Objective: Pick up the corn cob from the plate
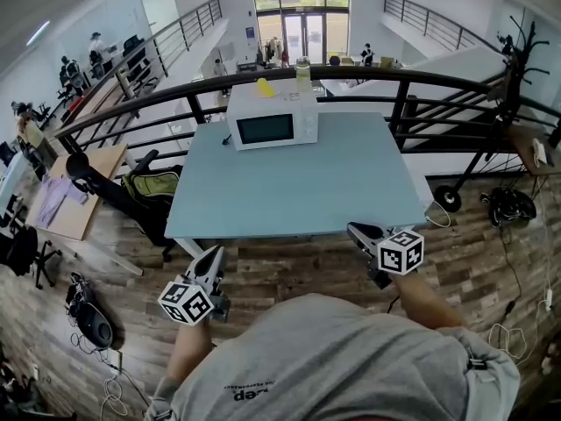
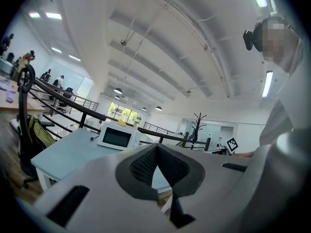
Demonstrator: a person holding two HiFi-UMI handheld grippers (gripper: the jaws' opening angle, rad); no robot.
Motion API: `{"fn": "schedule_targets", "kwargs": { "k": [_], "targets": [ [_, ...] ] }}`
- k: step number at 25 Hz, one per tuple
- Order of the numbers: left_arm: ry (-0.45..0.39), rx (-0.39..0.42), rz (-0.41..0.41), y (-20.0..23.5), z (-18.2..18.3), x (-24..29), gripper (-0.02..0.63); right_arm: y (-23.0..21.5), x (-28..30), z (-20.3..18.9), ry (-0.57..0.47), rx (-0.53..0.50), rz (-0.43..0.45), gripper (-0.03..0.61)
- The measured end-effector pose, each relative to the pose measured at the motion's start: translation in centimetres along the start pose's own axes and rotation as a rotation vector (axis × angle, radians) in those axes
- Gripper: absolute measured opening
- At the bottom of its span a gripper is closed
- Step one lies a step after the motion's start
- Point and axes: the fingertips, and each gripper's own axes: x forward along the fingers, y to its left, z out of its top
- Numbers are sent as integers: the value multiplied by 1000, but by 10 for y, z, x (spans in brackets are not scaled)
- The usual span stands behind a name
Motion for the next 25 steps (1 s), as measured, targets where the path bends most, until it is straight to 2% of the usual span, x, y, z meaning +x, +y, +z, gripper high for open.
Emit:
{"fn": "schedule_targets", "kwargs": {
  "k": [8,14,19,25],
  "targets": [
    [4,-12,14,-49,-26,25,6,-32,-38,-6,31,-24,25,15],
    [26,1,8,-68,-36,40,6,-49,-46,-11,32,-17,37,15],
    [30,-2,16,-57,-34,44,6,-56,-33,-20,56,5,39,15],
    [38,-29,-20,-9,-27,67,6,-63,9,-11,53,15,2,15]
  ]
}}
